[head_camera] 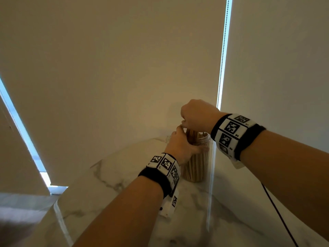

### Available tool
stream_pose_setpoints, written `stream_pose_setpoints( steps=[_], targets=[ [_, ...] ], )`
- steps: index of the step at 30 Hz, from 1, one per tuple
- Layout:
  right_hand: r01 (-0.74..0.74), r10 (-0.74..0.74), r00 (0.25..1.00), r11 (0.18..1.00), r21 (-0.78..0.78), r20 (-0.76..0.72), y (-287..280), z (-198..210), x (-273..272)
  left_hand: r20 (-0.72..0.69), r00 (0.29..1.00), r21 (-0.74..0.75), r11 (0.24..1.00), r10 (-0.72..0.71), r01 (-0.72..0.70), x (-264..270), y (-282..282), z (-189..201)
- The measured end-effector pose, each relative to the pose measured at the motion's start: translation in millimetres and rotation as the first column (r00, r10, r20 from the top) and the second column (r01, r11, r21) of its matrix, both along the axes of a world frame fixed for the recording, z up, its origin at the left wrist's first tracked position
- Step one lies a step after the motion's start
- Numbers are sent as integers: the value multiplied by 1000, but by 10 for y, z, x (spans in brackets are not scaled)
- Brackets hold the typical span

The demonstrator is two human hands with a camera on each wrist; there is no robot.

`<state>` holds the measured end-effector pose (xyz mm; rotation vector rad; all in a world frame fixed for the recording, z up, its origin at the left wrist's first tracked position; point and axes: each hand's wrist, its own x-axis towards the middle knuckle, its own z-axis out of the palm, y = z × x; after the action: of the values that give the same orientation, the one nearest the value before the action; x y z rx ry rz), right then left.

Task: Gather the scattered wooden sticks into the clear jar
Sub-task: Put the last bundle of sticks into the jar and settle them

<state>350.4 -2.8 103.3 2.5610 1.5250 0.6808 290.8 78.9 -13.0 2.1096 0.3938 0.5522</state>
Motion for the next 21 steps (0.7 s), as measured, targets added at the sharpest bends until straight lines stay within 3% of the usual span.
stream_pose_setpoints(
  steps=[5, 8, 11, 13, 15, 18, 21],
  targets=[
    [15, 72, 949, 962, 272, -308, -116, -84, 109, -12, 1000, 8, 1000, -12, 12, -4, -8, 7],
    [93, 156, 833, 907, 412, -531, -203, -135, 117, -9, 1000, 19, 1000, -11, 11, -2, -2, 0],
    [134, 129, 702, 942, 307, -701, -255, -64, 82, -4, 1000, 26, 1000, -16, 16, 6, 11, -11],
    [96, 94, 668, 973, 211, -739, -279, 8, 80, 0, 1000, 23, 1000, -17, 17, 7, 10, -13],
    [56, 52, 731, 989, 136, -680, -284, 52, 90, 4, 1000, 11, 1000, -20, 20, 10, 6, -14],
    [13, 36, 879, 995, 99, -475, -231, 33, 94, 33, 999, -13, 1000, -23, 24, 24, 13, -35],
    [-20, 50, 943, 995, 96, -330, -186, -25, 43, 52, 998, -24, 999, -20, 21, 25, 19, -45]
  ],
)
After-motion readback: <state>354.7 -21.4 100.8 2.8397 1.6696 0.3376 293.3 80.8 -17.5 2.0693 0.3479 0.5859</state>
